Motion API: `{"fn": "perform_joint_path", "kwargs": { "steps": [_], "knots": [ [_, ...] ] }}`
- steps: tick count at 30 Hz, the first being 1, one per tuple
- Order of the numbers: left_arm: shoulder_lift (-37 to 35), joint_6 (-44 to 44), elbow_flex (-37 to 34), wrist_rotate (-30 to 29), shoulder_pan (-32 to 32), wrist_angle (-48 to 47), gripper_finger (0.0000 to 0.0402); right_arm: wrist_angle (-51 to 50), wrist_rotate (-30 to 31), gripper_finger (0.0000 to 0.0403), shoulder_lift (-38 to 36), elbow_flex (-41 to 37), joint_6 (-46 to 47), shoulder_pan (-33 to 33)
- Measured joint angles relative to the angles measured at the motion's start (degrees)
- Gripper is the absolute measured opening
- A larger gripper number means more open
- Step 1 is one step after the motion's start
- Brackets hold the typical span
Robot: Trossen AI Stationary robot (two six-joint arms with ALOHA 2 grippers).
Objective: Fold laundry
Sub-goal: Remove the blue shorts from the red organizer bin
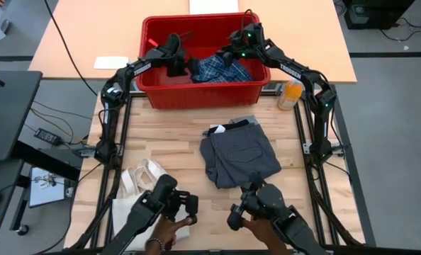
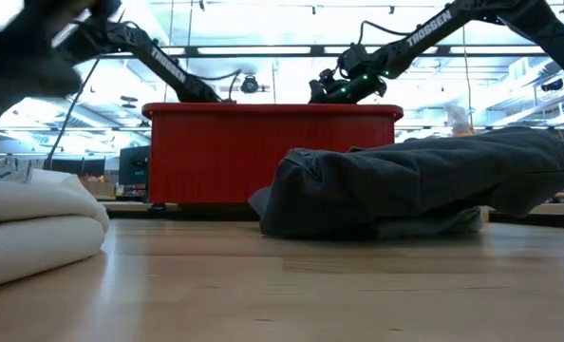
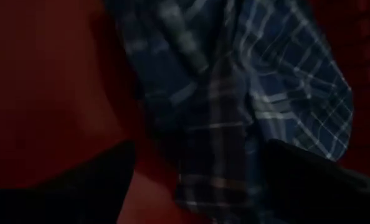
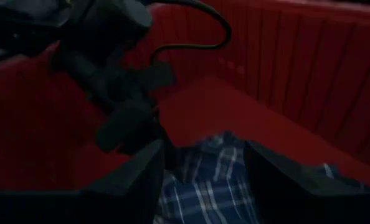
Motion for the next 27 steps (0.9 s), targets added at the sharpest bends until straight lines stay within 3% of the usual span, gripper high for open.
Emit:
{"fn": "perform_joint_path", "kwargs": {
  "steps": [9, 18, 23, 27],
  "knots": [
    [5.1, -1.7, 0.1, 3.1, -1.7, 6.4, 0.0388, -5.2, -1.8, 0.0226, 0.0, -0.7, -1.8, 0.4],
    [6.8, -2.1, 0.1, -2.1, -4.0, 13.4, 0.0373, -5.4, -2.2, 0.0226, 0.0, -0.7, 1.1, 2.3],
    [7.2, -2.6, 0.0, -7.1, -4.2, 15.4, 0.0302, -6.3, -4.4, 0.0226, 0.0, -0.4, 1.3, 3.6],
    [7.4, -2.2, 0.0, -8.8, -3.8, 16.3, 0.0191, -10.1, -3.6, 0.0220, 0.0, 2.1, 0.0, 4.3]
  ]
}}
